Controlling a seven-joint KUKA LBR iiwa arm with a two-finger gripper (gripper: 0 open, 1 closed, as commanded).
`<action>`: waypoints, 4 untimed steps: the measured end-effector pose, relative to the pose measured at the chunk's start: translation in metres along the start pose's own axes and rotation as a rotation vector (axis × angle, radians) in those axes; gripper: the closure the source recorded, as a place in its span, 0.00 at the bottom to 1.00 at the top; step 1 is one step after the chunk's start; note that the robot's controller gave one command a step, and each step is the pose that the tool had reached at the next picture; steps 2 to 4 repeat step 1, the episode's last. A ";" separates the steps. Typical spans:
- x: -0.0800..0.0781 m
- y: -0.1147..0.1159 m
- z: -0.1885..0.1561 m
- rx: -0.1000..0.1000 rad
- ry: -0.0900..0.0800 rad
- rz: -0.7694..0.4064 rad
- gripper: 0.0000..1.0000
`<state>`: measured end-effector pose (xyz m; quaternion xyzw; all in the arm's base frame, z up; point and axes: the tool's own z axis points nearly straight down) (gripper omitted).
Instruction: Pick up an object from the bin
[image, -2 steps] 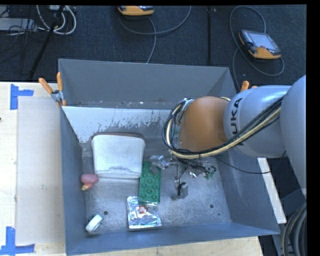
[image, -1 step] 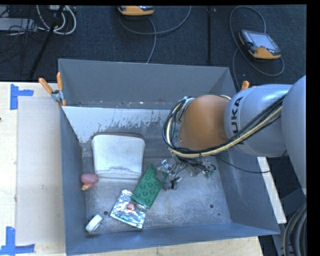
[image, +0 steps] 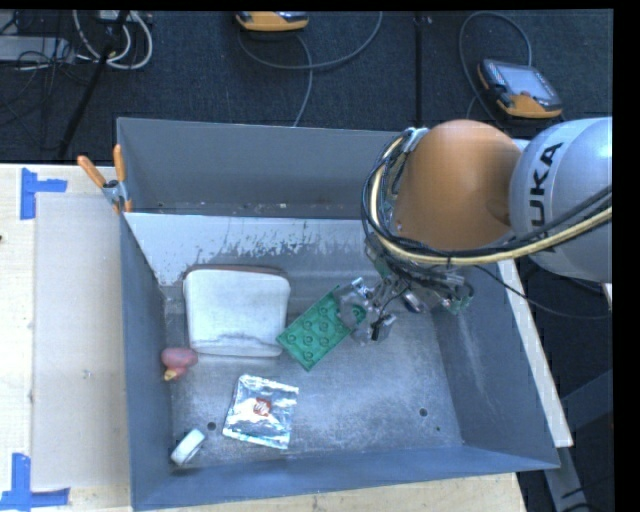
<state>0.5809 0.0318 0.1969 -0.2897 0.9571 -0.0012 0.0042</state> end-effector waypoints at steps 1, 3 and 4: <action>0.013 -0.005 -0.091 0.001 0.000 0.008 1.00; 0.013 -0.005 -0.091 0.001 0.000 0.008 1.00; 0.013 -0.005 -0.091 0.001 0.000 0.008 1.00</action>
Offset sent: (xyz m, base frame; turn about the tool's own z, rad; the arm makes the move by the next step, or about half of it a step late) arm -0.0102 -0.0112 0.0859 0.0035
